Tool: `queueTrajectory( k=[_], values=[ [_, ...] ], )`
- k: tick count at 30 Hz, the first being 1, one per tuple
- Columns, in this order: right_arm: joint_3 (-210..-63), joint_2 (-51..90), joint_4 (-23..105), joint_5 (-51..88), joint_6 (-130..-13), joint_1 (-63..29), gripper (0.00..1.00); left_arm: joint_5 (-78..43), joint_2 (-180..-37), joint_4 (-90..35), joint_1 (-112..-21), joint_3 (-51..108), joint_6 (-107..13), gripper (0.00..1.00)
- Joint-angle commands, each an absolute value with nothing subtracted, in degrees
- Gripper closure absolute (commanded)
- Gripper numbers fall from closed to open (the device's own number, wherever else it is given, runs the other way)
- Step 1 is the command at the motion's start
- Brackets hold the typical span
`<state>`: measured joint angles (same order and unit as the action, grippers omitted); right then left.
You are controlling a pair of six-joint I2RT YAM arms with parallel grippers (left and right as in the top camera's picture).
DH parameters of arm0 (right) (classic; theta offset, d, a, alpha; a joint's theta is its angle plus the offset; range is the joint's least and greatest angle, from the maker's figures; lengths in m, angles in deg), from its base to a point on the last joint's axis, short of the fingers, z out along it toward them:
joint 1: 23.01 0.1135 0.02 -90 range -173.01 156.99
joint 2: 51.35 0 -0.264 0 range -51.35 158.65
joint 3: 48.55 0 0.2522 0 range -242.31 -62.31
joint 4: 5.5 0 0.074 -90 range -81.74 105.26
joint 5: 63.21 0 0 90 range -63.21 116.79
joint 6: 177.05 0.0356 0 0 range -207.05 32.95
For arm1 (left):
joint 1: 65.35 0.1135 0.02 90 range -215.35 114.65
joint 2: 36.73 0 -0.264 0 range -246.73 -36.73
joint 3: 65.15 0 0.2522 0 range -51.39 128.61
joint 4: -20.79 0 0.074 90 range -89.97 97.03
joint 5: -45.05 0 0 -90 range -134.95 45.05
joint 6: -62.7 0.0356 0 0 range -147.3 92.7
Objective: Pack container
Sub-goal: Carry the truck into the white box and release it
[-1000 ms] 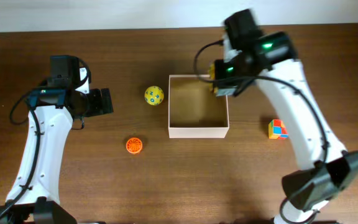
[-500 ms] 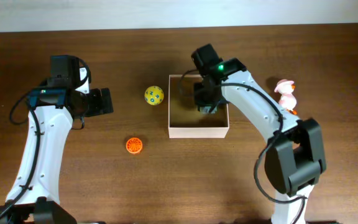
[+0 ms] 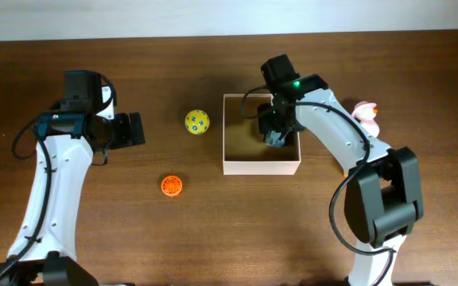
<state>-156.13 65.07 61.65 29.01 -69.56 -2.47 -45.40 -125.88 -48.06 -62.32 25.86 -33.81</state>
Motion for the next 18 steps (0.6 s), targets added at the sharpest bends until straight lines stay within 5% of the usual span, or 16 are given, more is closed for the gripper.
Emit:
queueTrajectory(
  k=[1, 8, 14, 18],
  values=[
    [-160.26, 61.6, 64.21, 28.77, -70.8, -1.77, 0.35, -45.82, -126.14, -48.09, -62.04, 26.87, -33.04, 0.01],
    [-175.17, 53.69, 75.83, 31.74, -76.16, -4.11, 0.21, -45.82, -126.14, -48.09, -62.04, 26.87, -33.04, 0.01],
    [-176.7, 51.08, 76.66, 34.89, -77.45, -14.41, 0.04, -45.82, -126.14, -48.09, -62.04, 26.87, -33.04, 0.01],
    [-175.04, 54.28, 76.93, 32.79, -80.97, -21.79, 0.01, -45.82, -126.14, -48.09, -62.04, 26.87, -33.04, 0.01]
  ],
)
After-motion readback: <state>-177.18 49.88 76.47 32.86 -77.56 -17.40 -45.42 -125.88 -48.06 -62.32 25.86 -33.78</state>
